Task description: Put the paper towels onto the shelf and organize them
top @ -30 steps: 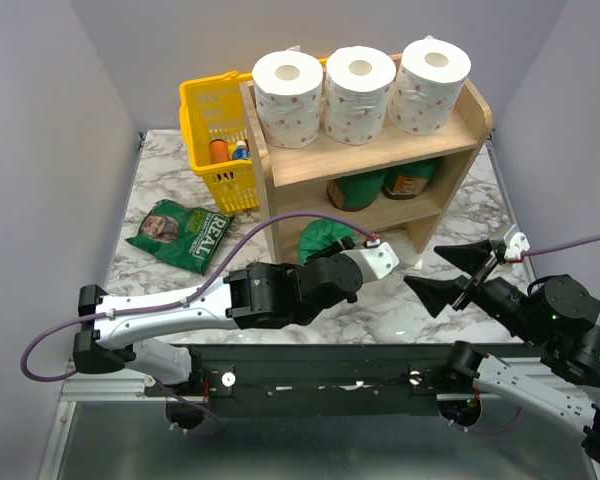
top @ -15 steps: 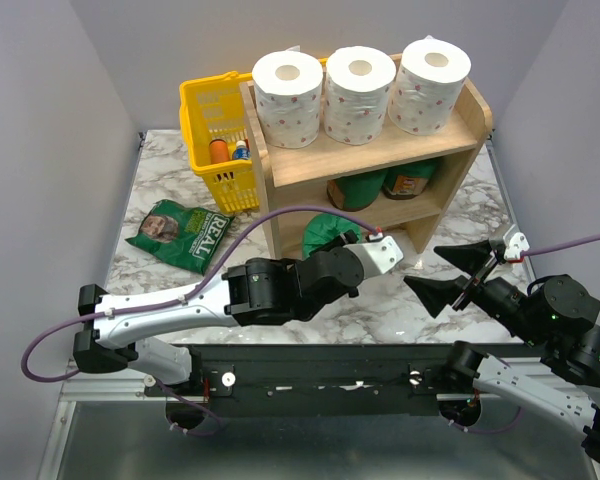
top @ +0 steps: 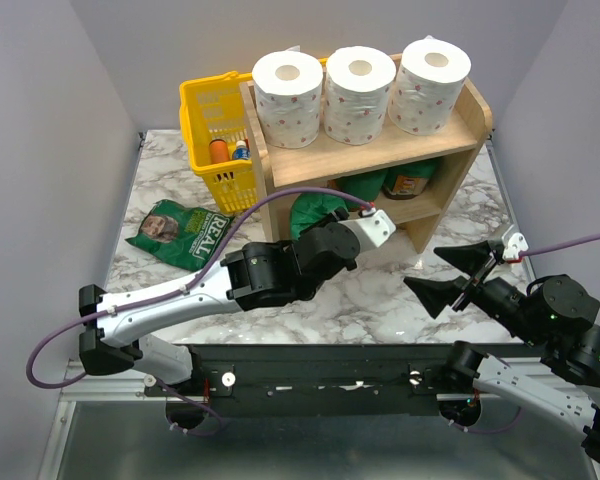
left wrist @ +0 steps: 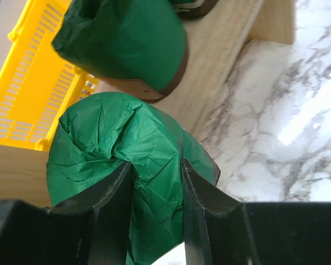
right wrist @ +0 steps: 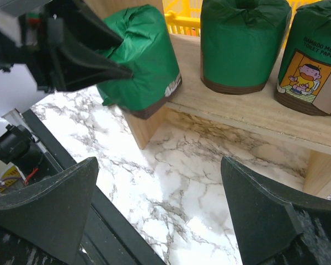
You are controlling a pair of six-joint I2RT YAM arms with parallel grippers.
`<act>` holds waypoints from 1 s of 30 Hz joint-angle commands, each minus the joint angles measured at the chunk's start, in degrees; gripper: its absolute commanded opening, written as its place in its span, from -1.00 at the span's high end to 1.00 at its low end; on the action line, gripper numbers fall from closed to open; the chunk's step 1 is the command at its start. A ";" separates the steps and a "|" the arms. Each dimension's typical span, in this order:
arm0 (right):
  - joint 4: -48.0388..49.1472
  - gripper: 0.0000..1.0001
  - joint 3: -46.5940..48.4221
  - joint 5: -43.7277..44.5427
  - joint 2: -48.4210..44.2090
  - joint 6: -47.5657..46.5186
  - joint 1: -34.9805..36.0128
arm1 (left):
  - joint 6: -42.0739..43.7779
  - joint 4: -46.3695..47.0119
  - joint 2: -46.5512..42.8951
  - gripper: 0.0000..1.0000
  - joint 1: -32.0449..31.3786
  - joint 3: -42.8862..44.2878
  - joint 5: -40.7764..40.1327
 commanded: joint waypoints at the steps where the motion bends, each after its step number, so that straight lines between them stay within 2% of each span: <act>1: -1.25 -1.00 0.39 0.92 -1.24 0.76 0.36 | 3.15 2.47 -0.41 0.41 2.90 1.28 -1.96; 19: -3.62 -1.00 1.44 1.45 -2.21 0.67 0.28 | 9.83 7.22 1.79 0.36 8.35 -0.12 -0.91; 27: -4.59 -1.00 2.58 1.97 -3.26 1.02 0.27 | 12.21 8.89 3.37 0.23 9.85 -1.18 -1.61; 30: -4.94 -1.00 2.85 1.97 -3.44 1.02 0.36 | 13.79 9.86 3.37 0.04 9.85 -1.27 -2.66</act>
